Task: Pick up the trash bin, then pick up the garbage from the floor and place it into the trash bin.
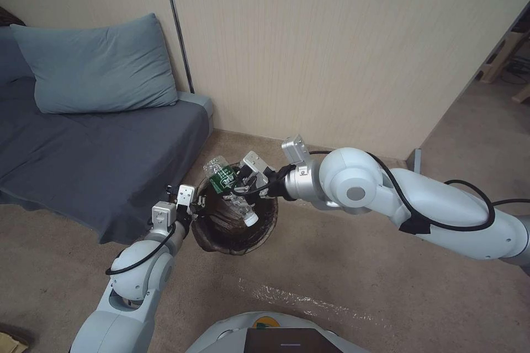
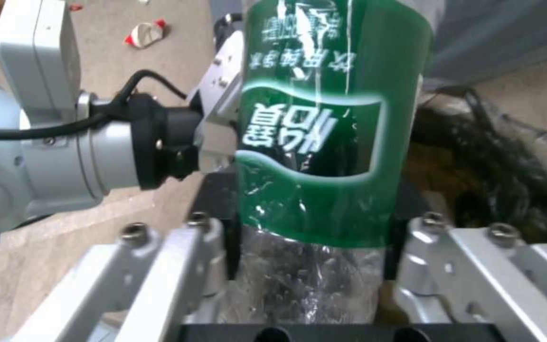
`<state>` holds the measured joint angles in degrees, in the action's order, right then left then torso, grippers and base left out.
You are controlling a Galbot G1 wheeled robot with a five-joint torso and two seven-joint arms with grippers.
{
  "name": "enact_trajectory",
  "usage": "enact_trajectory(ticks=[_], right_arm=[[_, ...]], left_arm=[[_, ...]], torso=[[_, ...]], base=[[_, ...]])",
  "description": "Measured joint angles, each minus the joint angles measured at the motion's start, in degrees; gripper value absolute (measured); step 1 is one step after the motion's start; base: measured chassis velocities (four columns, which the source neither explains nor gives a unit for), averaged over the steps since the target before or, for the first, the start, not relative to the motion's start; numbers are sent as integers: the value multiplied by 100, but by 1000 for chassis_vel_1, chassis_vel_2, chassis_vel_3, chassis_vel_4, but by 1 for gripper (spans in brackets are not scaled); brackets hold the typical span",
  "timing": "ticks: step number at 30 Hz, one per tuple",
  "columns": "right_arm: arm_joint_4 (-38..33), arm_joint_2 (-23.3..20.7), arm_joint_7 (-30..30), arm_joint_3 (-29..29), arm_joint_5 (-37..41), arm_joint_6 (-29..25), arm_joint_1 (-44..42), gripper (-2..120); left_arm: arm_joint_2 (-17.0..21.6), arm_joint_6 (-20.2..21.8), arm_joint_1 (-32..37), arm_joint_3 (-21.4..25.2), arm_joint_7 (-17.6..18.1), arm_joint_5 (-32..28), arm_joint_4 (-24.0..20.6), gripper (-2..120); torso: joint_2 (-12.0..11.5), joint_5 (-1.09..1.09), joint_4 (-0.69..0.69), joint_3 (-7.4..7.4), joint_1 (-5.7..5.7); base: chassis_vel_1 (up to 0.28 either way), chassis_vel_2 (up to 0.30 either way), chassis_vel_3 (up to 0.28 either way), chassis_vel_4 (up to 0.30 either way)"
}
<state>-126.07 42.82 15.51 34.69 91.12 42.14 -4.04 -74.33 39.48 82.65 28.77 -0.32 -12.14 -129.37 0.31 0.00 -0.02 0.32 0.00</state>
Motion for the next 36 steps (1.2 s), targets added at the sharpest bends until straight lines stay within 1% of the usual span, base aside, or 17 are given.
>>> enact_trajectory(ticks=[1,2,6,7,9,10,11,12,13,14,16,23,26,30,32,34,36], right_arm=[[0,-9,7,-3,0,0,0,43],[0,-9,7,-3,0,0,0,43],[-3,-52,11,0,-61,0,-38,64],[-3,-52,11,0,-61,0,-38,64],[32,-30,18,6,-81,0,-50,74],[32,-30,18,6,-81,0,-50,74],[50,-5,18,7,-84,0,-51,80],[55,9,19,10,-84,0,-51,84],[55,9,19,10,-84,0,-51,84],[59,26,18,22,-84,0,-44,90],[57,43,22,25,-52,0,-19,98],[-11,1,39,28,-28,0,-3,100],[-78,-64,65,-113,-19,0,-9,100],[-271,-271,290,-875,277,-12,36,100],[-284,-296,318,-949,300,-18,36,100],[-323,-396,427,-1216,371,-56,13,100],[-323,-396,427,-1216,371,-56,13,100]], left_arm=[[-1,1,-1,-3,0,0,0,2],[-1,1,-1,-3,0,0,0,2],[25,3,-5,-11,-3,-4,1,2],[25,3,-5,-11,-3,-4,1,2],[34,3,-5,-9,-5,-6,4,2],[34,3,-5,-9,-5,-6,4,2],[35,4,-5,-8,-7,-7,4,2],[35,6,-5,-8,-7,-6,4,2],[35,6,-5,-8,-7,-6,4,2],[37,8,-2,-9,-7,1,4,2],[41,9,0,-11,5,10,4,2],[45,34,-4,-14,20,15,-2,2],[49,35,-5,-13,22,14,-4,2],[75,35,2,10,31,9,-15,2],[74,34,1,11,32,9,-15,2],[71,30,-1,16,33,9,-15,2],[71,30,-1,16,33,9,-15,2]], torso=[[0,0,0,0,0],[0,0,0,0,0],[0,0,-1,0,0],[0,0,-1,0,0],[0,0,0,0,0],[0,0,0,0,0],[0,0,0,0,0],[0,0,0,0,0],[0,0,0,0,0],[0,0,0,0,0],[0,0,0,0,0],[0,0,0,0,0],[0,0,0,0,0],[0,0,1,0,0],[0,0,1,0,0],[0,0,1,0,0],[0,0,1,0,0]], base=[[0,0,0,0],[0,0,0,0],[0,0,0,0],[0,0,0,0],[0,0,0,0],[0,0,0,0],[0,0,0,0],[0,0,0,0],[0,0,0,0],[0,0,0,0],[0,0,0,0],[0,0,0,0],[0,0,0,0],[0,0,0,0],[0,0,0,0],[0,0,0,0],[0,0,0,0]])
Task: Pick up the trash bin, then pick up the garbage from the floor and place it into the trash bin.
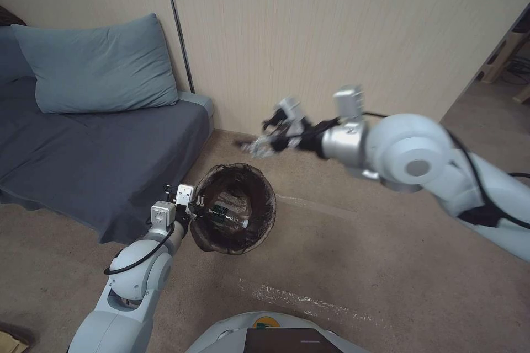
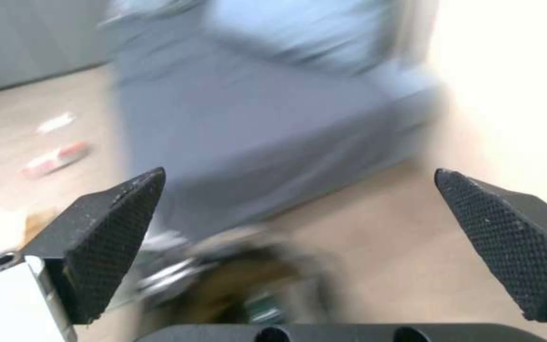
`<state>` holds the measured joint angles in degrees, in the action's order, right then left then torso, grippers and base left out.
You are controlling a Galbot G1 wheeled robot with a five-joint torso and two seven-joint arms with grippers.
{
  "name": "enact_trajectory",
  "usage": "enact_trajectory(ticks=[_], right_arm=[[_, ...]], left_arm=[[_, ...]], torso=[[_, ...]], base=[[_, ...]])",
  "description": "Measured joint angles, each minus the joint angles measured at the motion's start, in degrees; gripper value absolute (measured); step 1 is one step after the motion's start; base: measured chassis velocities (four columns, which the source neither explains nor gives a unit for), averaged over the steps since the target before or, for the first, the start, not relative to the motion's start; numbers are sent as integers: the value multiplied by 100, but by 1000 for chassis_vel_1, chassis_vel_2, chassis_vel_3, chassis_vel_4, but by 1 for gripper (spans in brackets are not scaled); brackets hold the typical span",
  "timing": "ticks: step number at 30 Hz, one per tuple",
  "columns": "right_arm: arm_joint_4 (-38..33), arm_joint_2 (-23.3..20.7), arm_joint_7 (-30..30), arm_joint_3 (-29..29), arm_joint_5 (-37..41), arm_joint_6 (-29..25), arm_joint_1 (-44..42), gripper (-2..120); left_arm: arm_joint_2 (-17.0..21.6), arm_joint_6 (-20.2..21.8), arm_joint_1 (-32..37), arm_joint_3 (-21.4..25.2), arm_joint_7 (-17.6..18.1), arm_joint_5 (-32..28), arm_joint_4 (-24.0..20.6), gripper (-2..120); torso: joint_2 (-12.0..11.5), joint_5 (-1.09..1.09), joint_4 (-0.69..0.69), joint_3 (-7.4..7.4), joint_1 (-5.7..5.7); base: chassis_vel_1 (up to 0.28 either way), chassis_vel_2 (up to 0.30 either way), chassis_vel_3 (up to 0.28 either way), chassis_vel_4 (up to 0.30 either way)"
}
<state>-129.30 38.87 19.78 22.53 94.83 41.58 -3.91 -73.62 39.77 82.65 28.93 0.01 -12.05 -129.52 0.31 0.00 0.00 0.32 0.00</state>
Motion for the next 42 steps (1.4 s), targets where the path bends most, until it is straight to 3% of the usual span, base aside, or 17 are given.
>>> enact_trajectory(ticks=[7,9,10,11,12,14,16,17,19,20,22,23,25,27,29,32,42], right_arm=[[-156,-596,364,-1017,-440,-542,-511,100],[-202,-1163,472,-1979,-1643,-1146,-1553,100],[-202,-1163,472,-1979,-1643,-1146,-1553,100],[-169,-1179,628,-2598,-1952,-1276,-2277,100],[-88,-989,724,-3661,-2479,-1290,-3345,100],[-58,-926,679,-3984,-2718,-1300,-3699,100],[345,-392,136,-5322,-4426,-1998,-5853,100],[345,-392,136,-5322,-4426,-1998,-5853,100],[720,701,-336,-5876,-6306,-3000,-7098,100],[720,701,-336,-5876,-6306,-3000,-7098,100],[943,1614,-408,-6058,-7390,-3628,-7662,100],[943,1614,-408,-6058,-7390,-3628,-7662,100],[1070,2405,-445,-6173,-8205,-4131,-8053,100],[1103,2650,-452,-6208,-8439,-4290,-8146,100],[1183,3389,-462,-6316,-9104,-4768,-8419,100],[1155,3811,-466,-6321,-9457,-5018,-8621,100],[1099,4170,-478,-6114,-9756,-5109,-8660,100]], left_arm=[[-18,-6,-2,10,1,2,-4,2],[-17,-18,17,53,-1,-6,-7,2],[-17,-18,17,53,-1,-6,-7,2],[-53,-43,114,129,0,-1,-69,2],[-98,-47,178,172,3,11,-151,2],[-101,-50,181,176,6,16,-165,2],[-62,-73,191,191,32,2,-204,2],[-62,-73,191,191,32,2,-204,2],[-82,-104,238,210,52,-2,-238,2],[-82,-104,238,210,52,-2,-238,2],[-84,-158,236,211,91,13,-238,2],[-84,-158,236,211,91,13,-238,2],[-109,-201,227,187,143,-2,-239,2],[-123,-213,230,181,147,-3,-239,2],[-186,-268,254,148,167,9,-240,2],[-199,-336,269,116,154,18,-237,2],[-179,-380,304,95,-4,45,-333,2]], torso=[[0,1,0,0,0],[0,3,-6,-1,0],[0,3,-6,-1,0],[0,2,-6,-1,0],[0,3,3,0,0],[0,2,4,0,0],[0,2,-4,-1,0],[0,2,-4,-1,0],[0,4,-3,-1,0],[0,4,-3,-1,0],[0,1,-2,0,0],[0,1,-2,0,0],[0,-2,-3,0,0],[0,0,-1,0,0],[0,0,-2,0,0],[0,-2,-1,0,0],[0,0,-1,0,0]], base=[[0,0,0,0],[0,0,0,0],[0,0,0,0],[0,0,0,0],[0,0,0,0],[0,0,0,0],[0,0,0,0],[0,0,0,0],[0,0,0,0],[0,0,0,0],[0,0,0,0],[0,0,0,0],[0,0,0,0],[0,0,0,0],[0,0,0,0],[0,0,0,0],[0,0,0,0]])
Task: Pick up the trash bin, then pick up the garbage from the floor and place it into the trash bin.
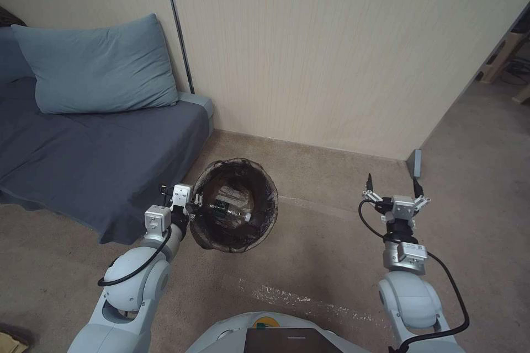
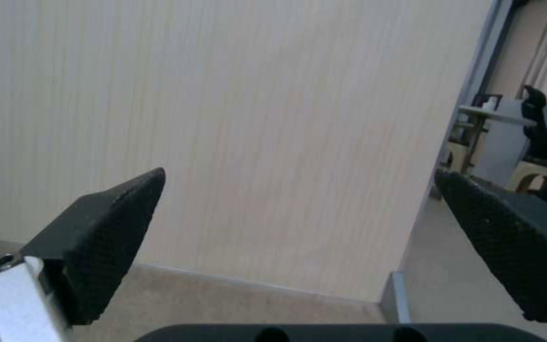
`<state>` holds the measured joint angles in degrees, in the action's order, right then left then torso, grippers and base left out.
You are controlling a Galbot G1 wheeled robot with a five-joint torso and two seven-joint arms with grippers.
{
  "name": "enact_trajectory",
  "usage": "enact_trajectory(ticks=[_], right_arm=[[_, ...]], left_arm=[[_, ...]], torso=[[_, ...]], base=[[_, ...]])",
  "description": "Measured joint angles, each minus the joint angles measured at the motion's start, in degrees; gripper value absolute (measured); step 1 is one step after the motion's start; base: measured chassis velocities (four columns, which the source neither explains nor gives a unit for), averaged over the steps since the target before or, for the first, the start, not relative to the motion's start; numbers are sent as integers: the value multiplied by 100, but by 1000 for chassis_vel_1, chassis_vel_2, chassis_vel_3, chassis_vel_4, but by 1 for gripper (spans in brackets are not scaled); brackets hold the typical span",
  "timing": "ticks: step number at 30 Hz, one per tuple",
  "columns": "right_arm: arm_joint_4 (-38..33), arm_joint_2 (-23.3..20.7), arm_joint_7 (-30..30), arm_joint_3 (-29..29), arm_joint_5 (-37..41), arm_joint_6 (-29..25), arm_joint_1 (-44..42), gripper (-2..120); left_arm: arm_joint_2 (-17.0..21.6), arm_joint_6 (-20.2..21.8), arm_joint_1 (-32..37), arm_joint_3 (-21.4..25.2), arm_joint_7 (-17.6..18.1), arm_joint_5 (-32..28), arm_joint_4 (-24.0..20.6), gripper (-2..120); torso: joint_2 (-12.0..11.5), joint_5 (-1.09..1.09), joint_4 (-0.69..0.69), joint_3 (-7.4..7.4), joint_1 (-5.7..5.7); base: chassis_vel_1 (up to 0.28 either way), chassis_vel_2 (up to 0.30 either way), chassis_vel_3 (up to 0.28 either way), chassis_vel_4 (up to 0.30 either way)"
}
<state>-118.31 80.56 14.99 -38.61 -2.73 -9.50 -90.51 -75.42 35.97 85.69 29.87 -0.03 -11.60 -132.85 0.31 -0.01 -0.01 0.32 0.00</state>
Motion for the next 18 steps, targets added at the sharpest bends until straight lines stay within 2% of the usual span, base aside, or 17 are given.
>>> enact_trajectory(ticks=[7,18], right_arm=[[68,56,-7,179,-31,29,34,100],[156,33,-24,323,-47,50,64,100]], left_arm=[[22,-3,29,22,-12,-6,-75,2],[29,2,69,35,-4,-5,-105,2]], torso=[[0,0,0,0,0],[0,0,1,0,0]], base=[[0,0,0,0],[77,76,75,81]])
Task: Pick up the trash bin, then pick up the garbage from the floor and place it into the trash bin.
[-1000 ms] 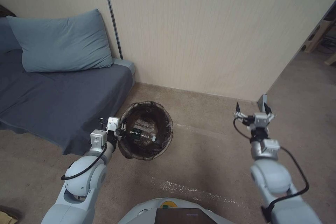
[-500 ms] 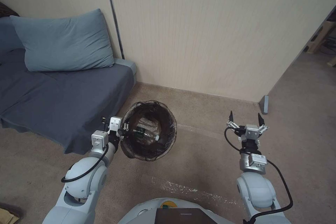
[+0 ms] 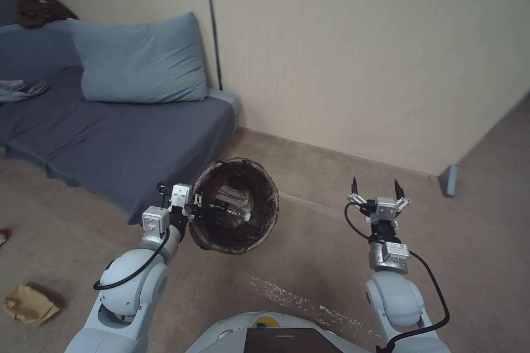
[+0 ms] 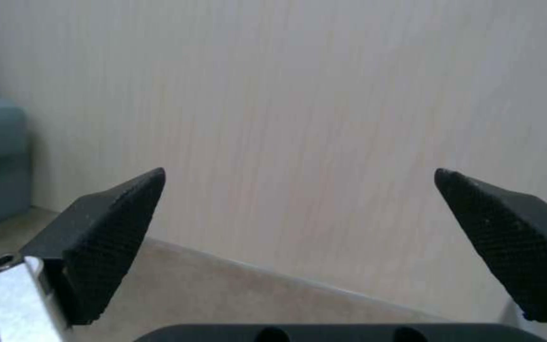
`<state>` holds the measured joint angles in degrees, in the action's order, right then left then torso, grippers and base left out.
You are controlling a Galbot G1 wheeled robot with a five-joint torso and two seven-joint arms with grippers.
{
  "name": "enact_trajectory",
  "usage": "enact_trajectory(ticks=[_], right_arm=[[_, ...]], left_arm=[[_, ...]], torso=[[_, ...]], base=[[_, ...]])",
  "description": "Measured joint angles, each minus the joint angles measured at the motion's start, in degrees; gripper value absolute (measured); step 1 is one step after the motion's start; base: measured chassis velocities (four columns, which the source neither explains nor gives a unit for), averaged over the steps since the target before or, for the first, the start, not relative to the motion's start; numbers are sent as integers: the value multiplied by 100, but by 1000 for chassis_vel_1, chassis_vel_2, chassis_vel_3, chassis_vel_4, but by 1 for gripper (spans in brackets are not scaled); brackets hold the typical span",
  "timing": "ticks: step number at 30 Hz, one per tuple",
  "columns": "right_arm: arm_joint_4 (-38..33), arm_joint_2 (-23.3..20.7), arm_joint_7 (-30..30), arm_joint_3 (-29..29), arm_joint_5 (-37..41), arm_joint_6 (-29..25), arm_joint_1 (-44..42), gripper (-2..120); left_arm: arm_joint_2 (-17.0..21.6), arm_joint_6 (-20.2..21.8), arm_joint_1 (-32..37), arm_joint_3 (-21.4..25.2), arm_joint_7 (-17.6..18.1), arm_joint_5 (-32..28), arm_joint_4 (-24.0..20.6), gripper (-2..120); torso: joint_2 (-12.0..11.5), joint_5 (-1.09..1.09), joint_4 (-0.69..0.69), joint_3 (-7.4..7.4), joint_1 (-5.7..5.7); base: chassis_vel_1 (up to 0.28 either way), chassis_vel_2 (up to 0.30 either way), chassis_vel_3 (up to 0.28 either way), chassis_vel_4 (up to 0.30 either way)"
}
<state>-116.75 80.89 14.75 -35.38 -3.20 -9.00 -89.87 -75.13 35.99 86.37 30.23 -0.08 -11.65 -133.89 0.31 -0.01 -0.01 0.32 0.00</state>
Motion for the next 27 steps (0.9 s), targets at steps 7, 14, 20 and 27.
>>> enact_trajectory(ticks=[7,14,20,27], right_arm=[[46,5,4,12,8,3,12,100],[110,12,9,34,9,5,45,100],[128,15,11,48,13,15,70,100],[164,16,12,51,23,16,73,100]], left_arm=[[-14,3,3,3,16,10,1,2],[-7,25,-21,23,31,17,22,2],[-8,31,-29,33,32,18,37,2],[-22,31,-26,33,32,10,58,2]], torso=[[0,0,-1,0,0],[0,1,-1,0,0],[0,0,0,0,0],[0,0,-2,0,0]], base=[[98,99,99,92],[86,86,95,103],[103,105,85,106],[77,93,100,87]])
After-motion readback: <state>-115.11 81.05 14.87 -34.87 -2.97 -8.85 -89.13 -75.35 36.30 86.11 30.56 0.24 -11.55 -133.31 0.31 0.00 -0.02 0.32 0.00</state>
